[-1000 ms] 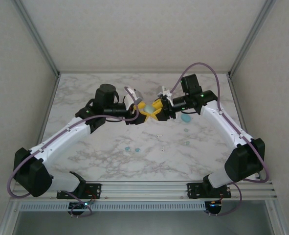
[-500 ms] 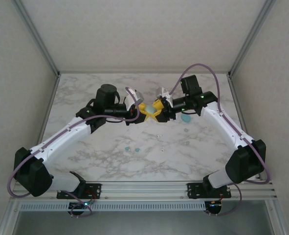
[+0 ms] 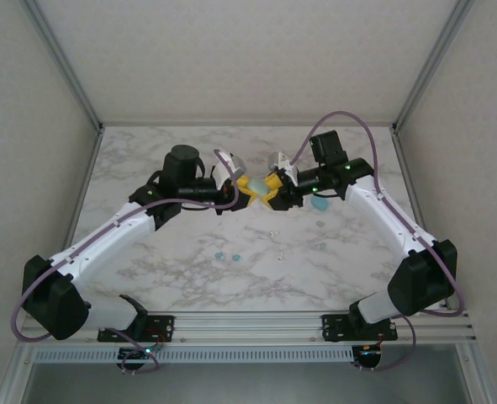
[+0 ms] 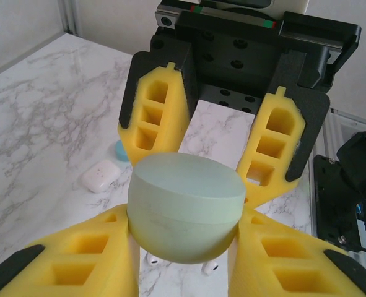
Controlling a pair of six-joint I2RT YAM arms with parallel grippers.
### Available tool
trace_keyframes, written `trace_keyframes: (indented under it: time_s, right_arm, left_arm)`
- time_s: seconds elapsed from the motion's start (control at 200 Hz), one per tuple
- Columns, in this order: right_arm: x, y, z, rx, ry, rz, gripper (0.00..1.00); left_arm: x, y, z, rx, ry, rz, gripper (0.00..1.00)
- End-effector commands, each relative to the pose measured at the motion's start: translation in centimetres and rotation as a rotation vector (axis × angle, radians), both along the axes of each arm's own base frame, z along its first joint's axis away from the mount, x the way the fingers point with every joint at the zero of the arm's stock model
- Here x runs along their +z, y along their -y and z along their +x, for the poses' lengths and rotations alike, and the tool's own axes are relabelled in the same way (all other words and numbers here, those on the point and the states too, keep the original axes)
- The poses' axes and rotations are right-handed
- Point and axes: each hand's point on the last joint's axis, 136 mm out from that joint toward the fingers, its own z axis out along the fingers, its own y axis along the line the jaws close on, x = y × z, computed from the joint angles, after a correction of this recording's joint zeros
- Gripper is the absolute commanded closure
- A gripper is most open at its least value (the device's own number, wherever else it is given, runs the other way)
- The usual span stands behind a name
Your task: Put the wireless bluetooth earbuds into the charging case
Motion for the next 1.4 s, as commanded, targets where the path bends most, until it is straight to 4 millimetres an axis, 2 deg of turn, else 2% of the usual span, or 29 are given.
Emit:
trace_keyframes:
  time_s: [0.0,0.185,0.22,0.305,0.38,0.541,0.626,0.761,0.826,0.941,1.171,1.392]
  right_arm:
    - [2.5,0.0,-1.0,0.033,0.028,0.075,0.55]
    - [2.4,-0.1,-0.7,0.028,0.019,0.070,0.55]
    - [2.2,-0.1,-0.7,0.026,0.013,0.066,0.55]
    - [2.2,-0.2,-0.7,0.033,-0.002,0.071,0.58]
    - [2.4,-0.3,-0.6,0.028,-0.006,0.078,0.53]
    - [3.0,-0.4,-0.4,0.019,0.008,0.094,0.51]
    - [3.0,-0.4,-0.4,0.020,0.010,0.095,0.54]
    - [1.9,-0.1,-0.3,0.007,-0.007,0.048,0.60]
    - [1.7,0.0,-0.3,0.004,-0.012,0.044,0.63]
    - [2.5,-0.2,-1.0,0.032,-0.025,0.079,0.67]
    - [2.8,-0.2,-1.0,0.036,-0.019,0.087,0.69]
    - [2.8,-0.3,-1.0,0.044,-0.019,0.087,0.68]
  left_arm:
    - [1.1,0.1,-0.5,-0.022,0.040,-0.024,0.65]
    - [1.3,0.1,-0.3,-0.019,0.046,-0.026,0.65]
    - [0.8,0.0,-0.5,-0.022,0.028,-0.011,0.65]
    - [0.9,0.1,-0.5,-0.020,0.029,-0.013,0.65]
    - [0.7,0.0,-0.5,-0.024,0.025,-0.001,0.65]
    - [0.7,0.1,-0.7,-0.031,0.021,0.002,0.65]
    - [0.9,0.1,-0.6,-0.027,0.024,-0.004,0.65]
    - [1.1,0.1,-0.5,-0.023,0.029,-0.015,0.64]
    - [1.1,0.1,-0.5,-0.021,0.029,-0.015,0.61]
    - [0.8,0.2,-0.4,-0.028,0.025,-0.005,0.50]
    - [-0.1,0.6,-0.8,-0.076,-0.012,0.023,0.43]
    - [0.5,1.1,-0.3,-0.070,-0.005,-0.012,0.43]
